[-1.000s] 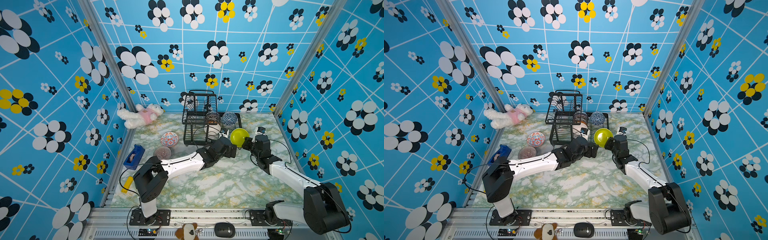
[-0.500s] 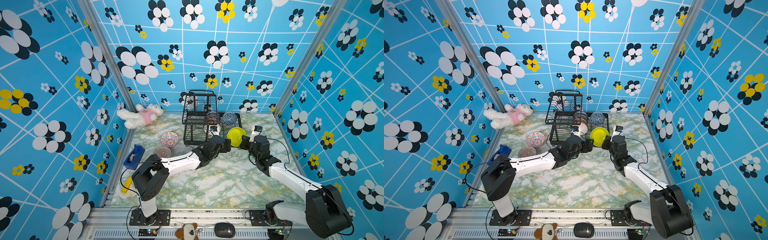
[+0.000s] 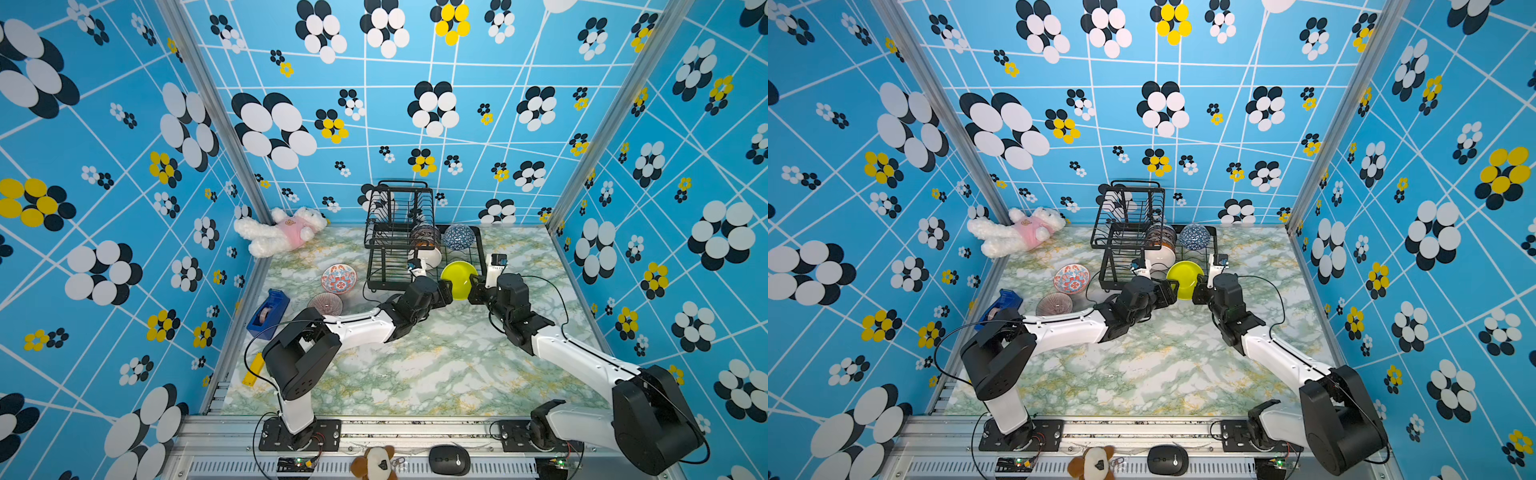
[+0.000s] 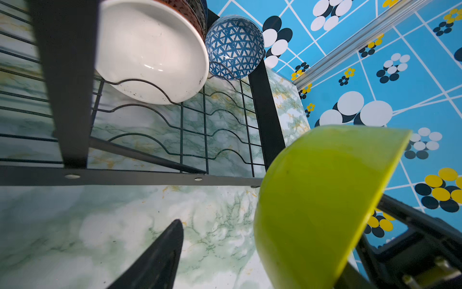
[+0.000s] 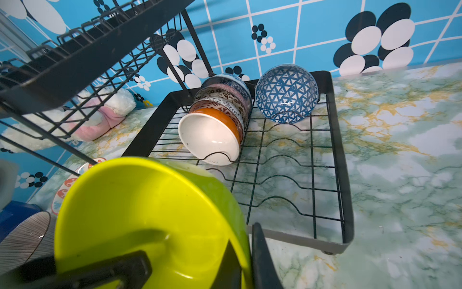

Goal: Load bowls into a dish rack
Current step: Pick up the bowl from the top-right of the table.

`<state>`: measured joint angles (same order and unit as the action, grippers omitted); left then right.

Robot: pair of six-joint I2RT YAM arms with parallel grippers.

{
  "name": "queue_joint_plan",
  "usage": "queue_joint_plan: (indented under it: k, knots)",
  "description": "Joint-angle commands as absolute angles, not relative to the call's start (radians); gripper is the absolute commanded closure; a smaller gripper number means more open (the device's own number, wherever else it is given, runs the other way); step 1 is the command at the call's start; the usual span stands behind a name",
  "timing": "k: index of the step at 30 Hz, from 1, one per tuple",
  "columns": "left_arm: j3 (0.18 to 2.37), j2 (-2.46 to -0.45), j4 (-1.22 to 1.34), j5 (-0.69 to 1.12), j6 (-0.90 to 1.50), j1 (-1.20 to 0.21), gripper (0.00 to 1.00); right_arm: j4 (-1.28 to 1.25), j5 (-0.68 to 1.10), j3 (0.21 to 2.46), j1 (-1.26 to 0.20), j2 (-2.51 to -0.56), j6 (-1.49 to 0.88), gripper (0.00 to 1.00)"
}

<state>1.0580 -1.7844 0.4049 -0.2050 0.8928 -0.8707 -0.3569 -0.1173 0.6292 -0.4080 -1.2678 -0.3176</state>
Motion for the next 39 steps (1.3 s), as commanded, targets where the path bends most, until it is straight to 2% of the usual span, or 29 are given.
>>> queue_joint_plan:
  k: [1,6,9,15,21,22,24,32,37,39]
  knots:
    - [1.023,-1.736,0.441,-0.211,0.909,-0.860,0.30,-0.417,-0.107,0.661,-0.414,-1.275,-0.293,1.00]
    - [0.985,-1.718,0.472,-0.212,0.914,-0.848,0.50,-0.429,-0.085,0.661,-0.425,-1.279,-0.285,1.00]
    - [0.975,-1.720,0.484,-0.199,0.920,-0.844,0.56,-0.430,-0.071,0.667,-0.436,-1.291,-0.278,1.00]
    - [0.964,-1.724,0.514,-0.178,0.928,-0.840,0.83,-0.428,-0.048,0.676,-0.451,-1.299,-0.268,1.00]
    - [0.964,-1.726,0.526,-0.163,0.929,-0.838,0.96,-0.440,-0.024,0.678,-0.457,-1.305,-0.281,1.00]
    - [0.960,-1.724,0.530,-0.166,0.929,-0.838,1.00,-0.437,-0.029,0.680,-0.457,-1.310,-0.287,0.98]
    - [0.952,-1.718,0.534,-0.178,0.932,-0.838,1.00,-0.425,-0.042,0.688,-0.456,-1.315,-0.301,0.93]
    - [0.908,-1.689,0.531,-0.282,0.938,-0.839,1.00,-0.197,-0.034,0.770,-0.455,-1.250,-0.371,0.53]
    - [0.888,-1.726,0.603,-0.346,0.948,-0.847,1.00,-0.046,-0.097,0.746,-0.435,-1.126,-0.526,0.10]
    - [0.888,-1.748,0.628,-0.367,0.948,-0.855,1.00,0.023,-0.110,0.757,-0.414,-1.105,-0.619,0.01]
